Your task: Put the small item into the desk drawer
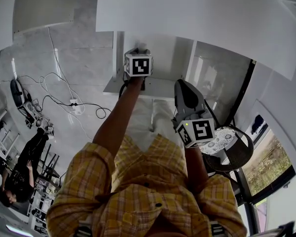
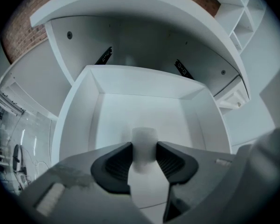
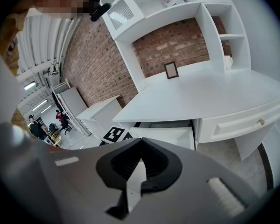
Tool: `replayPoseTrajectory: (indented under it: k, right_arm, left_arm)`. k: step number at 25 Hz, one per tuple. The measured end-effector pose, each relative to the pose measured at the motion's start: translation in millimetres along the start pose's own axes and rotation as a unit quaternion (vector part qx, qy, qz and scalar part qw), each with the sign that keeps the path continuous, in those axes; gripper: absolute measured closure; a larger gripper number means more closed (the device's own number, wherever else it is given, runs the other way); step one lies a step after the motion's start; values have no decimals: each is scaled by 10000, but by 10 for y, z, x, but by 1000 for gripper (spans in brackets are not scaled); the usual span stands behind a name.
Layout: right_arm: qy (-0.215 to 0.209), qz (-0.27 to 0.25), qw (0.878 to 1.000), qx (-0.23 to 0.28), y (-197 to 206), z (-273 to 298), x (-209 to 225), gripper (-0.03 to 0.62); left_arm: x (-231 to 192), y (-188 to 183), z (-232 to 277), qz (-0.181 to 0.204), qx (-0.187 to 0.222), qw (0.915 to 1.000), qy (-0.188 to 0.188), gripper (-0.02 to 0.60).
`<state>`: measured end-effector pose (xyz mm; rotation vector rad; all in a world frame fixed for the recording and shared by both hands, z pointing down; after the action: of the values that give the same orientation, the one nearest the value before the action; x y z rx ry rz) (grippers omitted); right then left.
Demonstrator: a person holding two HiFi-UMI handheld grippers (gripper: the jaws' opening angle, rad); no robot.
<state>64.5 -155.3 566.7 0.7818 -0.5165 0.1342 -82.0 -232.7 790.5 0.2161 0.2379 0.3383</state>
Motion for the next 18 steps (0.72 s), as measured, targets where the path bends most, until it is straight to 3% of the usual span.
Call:
replayPoseTrajectory:
  k: [12, 18]
  right_arm:
    - [59, -28, 10000, -52, 40, -94, 28, 605]
    - [81, -24, 10000, -49, 51, -114, 30, 603]
  left_arm:
    - [-62, 51, 145, -154, -203, 9997, 13, 408]
    - [-76, 0, 122, -91, -67, 9999, -18, 407]
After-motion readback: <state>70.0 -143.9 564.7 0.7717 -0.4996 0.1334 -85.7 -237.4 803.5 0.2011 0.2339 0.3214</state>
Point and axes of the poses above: the fingertips, and each gripper's own axes: z forward along the fingers, x to its right, y out of its underside, the point moved 5 cm from there along -z, backward along the fingers, and after that the axes turned 8 degrees about z, right-handed, at the moved point
